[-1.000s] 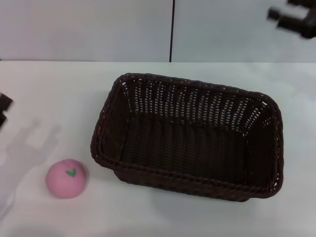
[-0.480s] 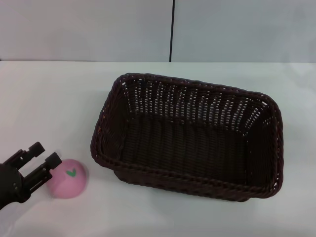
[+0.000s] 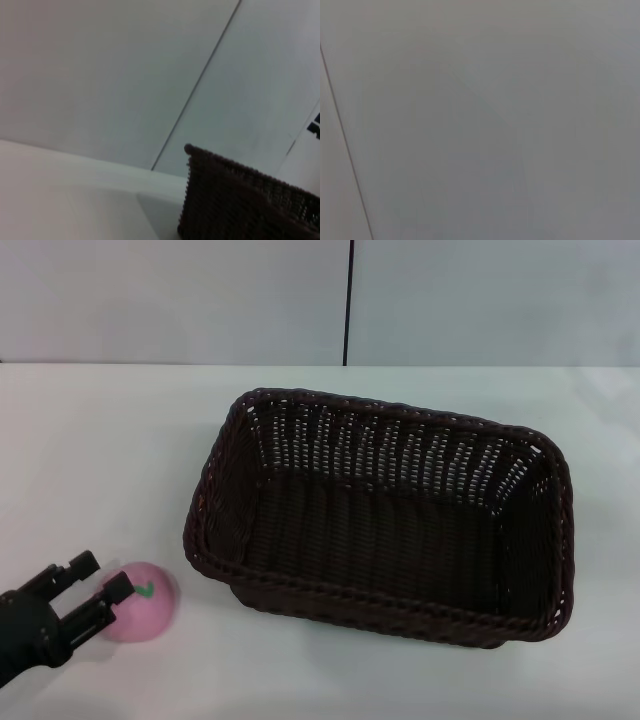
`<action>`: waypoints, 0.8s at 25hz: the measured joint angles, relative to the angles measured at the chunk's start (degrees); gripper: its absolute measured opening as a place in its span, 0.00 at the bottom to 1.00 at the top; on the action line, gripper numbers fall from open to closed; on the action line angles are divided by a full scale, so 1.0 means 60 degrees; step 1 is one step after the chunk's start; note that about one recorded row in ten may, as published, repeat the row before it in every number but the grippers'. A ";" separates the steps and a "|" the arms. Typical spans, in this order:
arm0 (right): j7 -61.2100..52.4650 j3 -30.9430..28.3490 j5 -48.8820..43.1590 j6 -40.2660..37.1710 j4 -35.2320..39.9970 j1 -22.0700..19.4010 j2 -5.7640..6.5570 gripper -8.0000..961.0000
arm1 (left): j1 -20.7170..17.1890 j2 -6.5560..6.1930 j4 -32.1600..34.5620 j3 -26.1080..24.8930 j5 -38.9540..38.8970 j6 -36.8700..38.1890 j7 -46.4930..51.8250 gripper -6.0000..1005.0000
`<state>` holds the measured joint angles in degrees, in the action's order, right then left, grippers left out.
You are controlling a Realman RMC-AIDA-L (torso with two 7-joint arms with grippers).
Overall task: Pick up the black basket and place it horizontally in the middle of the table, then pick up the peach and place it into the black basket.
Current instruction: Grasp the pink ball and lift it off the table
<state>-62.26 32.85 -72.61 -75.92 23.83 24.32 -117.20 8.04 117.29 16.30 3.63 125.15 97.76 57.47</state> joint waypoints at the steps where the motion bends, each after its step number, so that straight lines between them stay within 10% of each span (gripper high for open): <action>1: 0.0001 0.0007 -0.0004 -0.0001 -0.0005 -0.0001 -0.0001 0.79 | -0.0007 -0.0001 0.0001 0.0077 0.0000 -0.0055 0.0000 0.55; 17: 0.0284 0.0003 -0.0007 0.0016 -0.0489 0.0001 -0.0053 0.79 | 0.0032 0.0068 -0.0015 0.0414 0.0103 -0.0436 -0.0135 0.53; 20: 0.0454 -0.0007 -0.0001 0.0015 -0.0675 -0.0010 -0.0053 0.79 | 0.0002 0.0066 -0.0002 0.0409 0.0121 -0.0389 -0.0155 0.33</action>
<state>-59.54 32.81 -72.62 -75.83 19.77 24.26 -117.52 8.05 117.68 16.29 6.09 125.87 95.43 56.54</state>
